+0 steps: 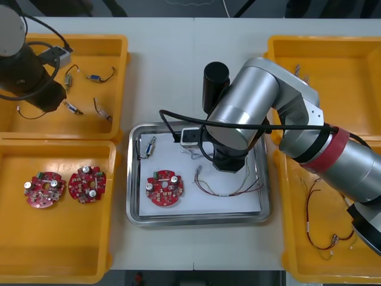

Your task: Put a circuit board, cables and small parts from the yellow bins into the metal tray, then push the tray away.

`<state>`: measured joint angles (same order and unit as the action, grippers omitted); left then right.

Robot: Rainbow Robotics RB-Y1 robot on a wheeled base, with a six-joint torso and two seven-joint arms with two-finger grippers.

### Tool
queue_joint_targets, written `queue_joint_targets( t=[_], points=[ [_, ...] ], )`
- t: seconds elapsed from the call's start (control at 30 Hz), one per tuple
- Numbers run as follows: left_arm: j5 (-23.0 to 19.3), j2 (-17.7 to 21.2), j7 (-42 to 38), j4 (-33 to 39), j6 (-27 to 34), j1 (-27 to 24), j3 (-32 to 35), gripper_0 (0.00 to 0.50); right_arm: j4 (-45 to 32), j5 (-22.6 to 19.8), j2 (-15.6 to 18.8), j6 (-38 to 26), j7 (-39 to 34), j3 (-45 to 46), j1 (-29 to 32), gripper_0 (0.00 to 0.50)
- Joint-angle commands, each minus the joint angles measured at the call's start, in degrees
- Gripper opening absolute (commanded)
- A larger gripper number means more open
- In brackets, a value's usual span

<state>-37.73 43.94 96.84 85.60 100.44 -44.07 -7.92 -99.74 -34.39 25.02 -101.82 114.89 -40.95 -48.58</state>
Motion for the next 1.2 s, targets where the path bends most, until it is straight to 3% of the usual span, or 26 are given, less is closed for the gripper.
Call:
queue_joint_targets(
  t=[0.03, 0.2, 0.37, 0.53, 0.7, 1.0, 1.2],
  points=[
    [1.95, -2.28, -10.89, 6.42, 3.89, 0.04, 1.59, 0.001, -6.78, 0.64, -1.56, -5.67, -2.83, 5.27, -1.87, 0.5],
    [3.98, -5.62, -17.13, 12.4, 7.58, 0.12, 2.03, 0.001, -12.49, 1.17, -1.38, -8.18, -3.71, 10.36, -1.87, 0.5],
    [5.03, -9.23, -22.75, 18.38, 9.56, 0.12, 2.03, 0.001, -18.29, -0.24, 0.99, -8.18, -5.56, 15.2, -1.87, 0.5],
    [5.38, -13.09, -28.55, 24.53, 9.56, 0.12, 1.76, 0.001, -21.46, -6.83, 6.27, -8.18, -13.99, 18.27, -1.08, 0.5],
    [6.44, -16.08, -34.88, 28.48, 9.56, 0.04, -1.4, 0.004, -24.27, -10.78, 11.01, -8.18, -21.11, 23.37, 2.26, 0.5],
    [9.43, -19.25, -44.64, 28.75, 9.56, 0.04, -11.24, 0.001, -28.84, -15.97, 18.92, -8.18, -32.71, 33.65, 11.05, 0.5],
    [10.3, -19.95, -49.91, 26.72, 7.76, 0.04, -17.92, 0.001, -30.51, -17.81, 22.44, -8.18, -38.95, 39.63, 16.76, 0.5]
  ],
)
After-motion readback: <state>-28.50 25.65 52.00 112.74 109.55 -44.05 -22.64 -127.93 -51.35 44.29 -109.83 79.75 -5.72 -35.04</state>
